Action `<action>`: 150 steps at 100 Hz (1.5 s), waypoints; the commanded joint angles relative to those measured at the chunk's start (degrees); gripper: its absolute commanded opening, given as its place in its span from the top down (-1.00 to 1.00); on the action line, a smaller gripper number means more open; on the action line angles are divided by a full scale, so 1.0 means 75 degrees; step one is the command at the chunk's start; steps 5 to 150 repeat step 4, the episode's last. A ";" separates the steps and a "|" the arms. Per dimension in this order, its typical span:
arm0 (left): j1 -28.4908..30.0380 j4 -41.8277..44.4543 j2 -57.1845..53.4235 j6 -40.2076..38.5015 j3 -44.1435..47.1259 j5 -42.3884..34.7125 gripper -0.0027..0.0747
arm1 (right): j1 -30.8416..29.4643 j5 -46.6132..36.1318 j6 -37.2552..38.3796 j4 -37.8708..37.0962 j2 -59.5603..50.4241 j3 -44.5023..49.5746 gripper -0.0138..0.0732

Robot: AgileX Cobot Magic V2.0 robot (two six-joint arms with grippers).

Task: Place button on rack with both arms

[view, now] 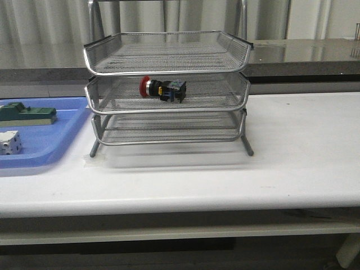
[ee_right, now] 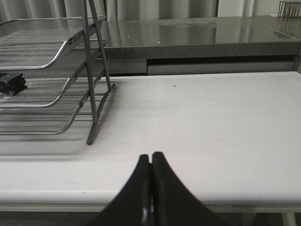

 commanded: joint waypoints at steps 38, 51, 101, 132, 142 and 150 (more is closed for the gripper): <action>0.0015 -0.0055 -0.0246 -0.0086 0.0422 -0.0624 0.99 | 0.0009 -0.0663 -0.0022 -0.0052 -0.0157 -0.0153 0.82; 0.0015 -0.0055 -0.0246 -0.0086 0.0422 -0.0624 0.99 | 0.0009 -0.0663 -0.0022 -0.0052 -0.0157 -0.0153 0.82; 0.0015 -0.0055 -0.0246 -0.0086 0.0422 -0.0624 0.99 | 0.0009 -0.0663 -0.0022 -0.0052 -0.0157 -0.0153 0.82; 0.0015 -0.0055 -0.0246 -0.0086 0.0422 -0.0624 0.99 | 0.0009 -0.0663 -0.0022 -0.0052 -0.0157 -0.0153 0.82; 0.0015 -0.0055 -0.0246 -0.0086 0.0422 -0.0624 0.99 | 0.0009 -0.0663 -0.0022 -0.0052 -0.0157 -0.0153 0.82; 0.0015 -0.0055 -0.0246 -0.0086 0.0422 -0.0624 0.99 | 0.0009 -0.0663 -0.0022 -0.0052 -0.0157 -0.0153 0.82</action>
